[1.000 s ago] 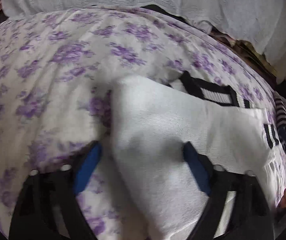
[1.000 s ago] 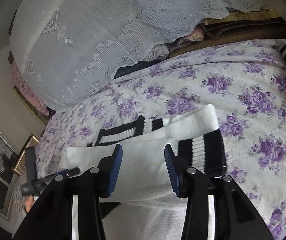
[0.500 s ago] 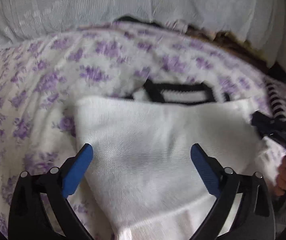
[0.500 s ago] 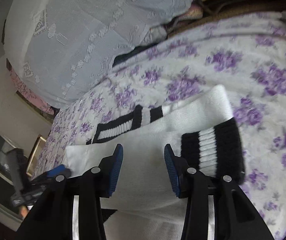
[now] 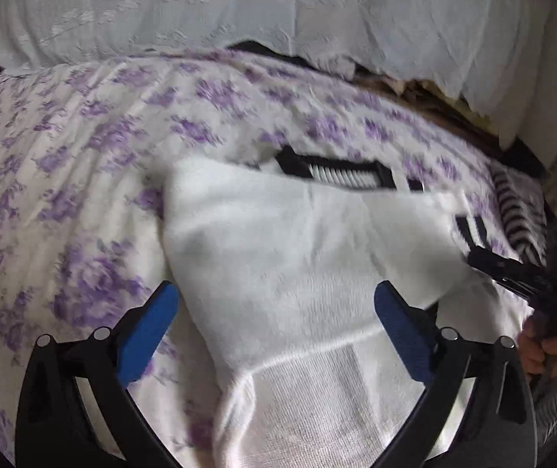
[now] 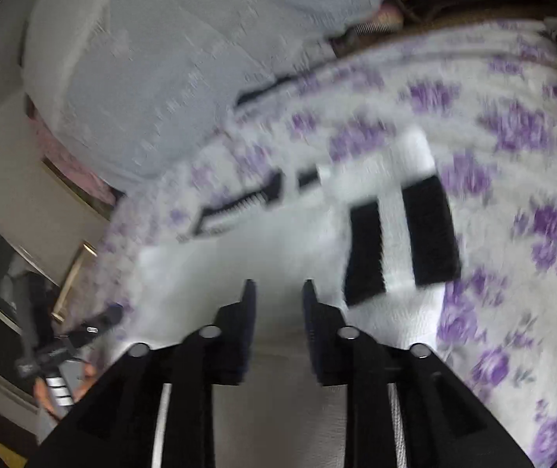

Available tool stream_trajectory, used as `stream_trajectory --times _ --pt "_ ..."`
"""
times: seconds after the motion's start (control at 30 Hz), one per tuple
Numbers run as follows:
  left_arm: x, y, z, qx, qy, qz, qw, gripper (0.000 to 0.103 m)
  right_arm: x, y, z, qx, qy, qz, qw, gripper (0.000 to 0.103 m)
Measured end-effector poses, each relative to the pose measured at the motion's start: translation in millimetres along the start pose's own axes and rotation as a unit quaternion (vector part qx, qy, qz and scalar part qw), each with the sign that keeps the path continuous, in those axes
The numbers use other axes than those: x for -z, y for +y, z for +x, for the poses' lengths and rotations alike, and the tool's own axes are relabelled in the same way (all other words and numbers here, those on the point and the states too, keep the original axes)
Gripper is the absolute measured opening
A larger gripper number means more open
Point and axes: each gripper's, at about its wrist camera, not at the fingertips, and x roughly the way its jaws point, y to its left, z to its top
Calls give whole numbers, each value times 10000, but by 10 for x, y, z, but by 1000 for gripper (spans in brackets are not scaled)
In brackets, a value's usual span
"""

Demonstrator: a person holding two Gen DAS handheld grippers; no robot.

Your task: Fold small clothes

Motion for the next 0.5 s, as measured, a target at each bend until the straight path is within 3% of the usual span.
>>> stream_trajectory --times 0.03,0.07,0.1,0.17,0.27,0.3,0.4,0.5 --pt "29 -6 160 -220 280 50 9994 98 28 -59 62 2 25 76 10000 11" --pt "47 4 335 -395 593 38 9974 99 23 -97 53 -12 -20 207 9998 9" --pt "63 31 390 -353 620 -34 9974 99 5 -122 20 -73 1 340 9994 9" --pt "38 21 243 -267 499 -124 9983 98 19 -102 -66 -22 -102 343 9994 13" --pt "10 -32 -31 290 102 -235 9993 98 60 64 -209 31 -277 42 9996 15" --pt "-39 -92 -63 320 44 -125 9994 98 21 160 -227 9 -343 -134 9993 15" --pt "-255 -242 68 114 126 105 9998 98 -170 322 -134 121 -432 -381 9983 19" --pt "-518 -156 372 -166 323 -74 9993 98 -442 185 146 171 -174 -112 9996 19"
